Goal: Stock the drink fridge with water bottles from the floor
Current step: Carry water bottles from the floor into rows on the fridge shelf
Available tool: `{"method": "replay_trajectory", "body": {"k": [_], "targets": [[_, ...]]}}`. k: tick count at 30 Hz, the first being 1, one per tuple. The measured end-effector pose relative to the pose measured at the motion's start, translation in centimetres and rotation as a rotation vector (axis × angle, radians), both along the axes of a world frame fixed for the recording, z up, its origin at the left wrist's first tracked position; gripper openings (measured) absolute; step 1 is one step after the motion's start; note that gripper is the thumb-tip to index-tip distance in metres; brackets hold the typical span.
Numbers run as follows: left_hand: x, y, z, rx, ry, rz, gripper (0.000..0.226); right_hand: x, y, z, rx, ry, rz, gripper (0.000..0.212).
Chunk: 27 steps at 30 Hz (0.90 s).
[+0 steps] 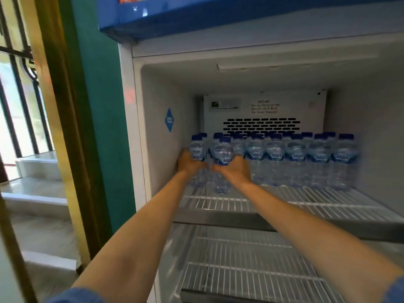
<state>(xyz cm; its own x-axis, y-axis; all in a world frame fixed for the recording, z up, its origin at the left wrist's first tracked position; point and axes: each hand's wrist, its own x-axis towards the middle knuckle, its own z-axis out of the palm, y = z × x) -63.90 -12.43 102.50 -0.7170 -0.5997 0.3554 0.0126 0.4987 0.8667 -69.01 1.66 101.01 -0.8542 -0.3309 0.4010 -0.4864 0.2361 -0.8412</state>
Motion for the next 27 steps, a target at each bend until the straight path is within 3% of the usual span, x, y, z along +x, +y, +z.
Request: {"method": "replay_trajectory", "body": {"k": [4, 8, 12, 17, 18, 22, 27], "targets": [[-1.4, -1.1, -0.7, 0.001, 0.024, -0.027, 0.058, -0.6, -0.5, -0.6, 0.007, 0.031, -0.003, 0.051], [-1.9, -1.3, -0.9, -0.03, 0.07, -0.077, 0.042, -0.9, -0.6, -0.9, 0.011, 0.011, 0.001, 0.079], [-3.6, -3.0, -2.3, -0.059, 0.099, -0.181, 0.037, -0.9, -0.6, -1.1, 0.022, 0.035, -0.009, 0.079], [-5.9, -5.4, -5.0, -0.057, -0.005, -0.133, 0.083, -1.0, -0.6, -1.1, 0.032, 0.036, 0.009, 0.08], [-3.8, -3.5, -4.0, -0.076, -0.044, -0.116, 0.082, -1.0, -0.5, -1.1, 0.028, 0.035, 0.013, 0.081], [-0.8, -0.5, -2.5, -0.155, -0.186, -0.084, 0.037, -1.1, -0.5, -1.2, 0.036, 0.031, 0.008, 0.083], [-0.6, -0.4, -2.6, -0.171, -0.147, -0.124, 0.037, -1.0, -0.4, -1.2, 0.036, 0.029, 0.018, 0.079]]}}
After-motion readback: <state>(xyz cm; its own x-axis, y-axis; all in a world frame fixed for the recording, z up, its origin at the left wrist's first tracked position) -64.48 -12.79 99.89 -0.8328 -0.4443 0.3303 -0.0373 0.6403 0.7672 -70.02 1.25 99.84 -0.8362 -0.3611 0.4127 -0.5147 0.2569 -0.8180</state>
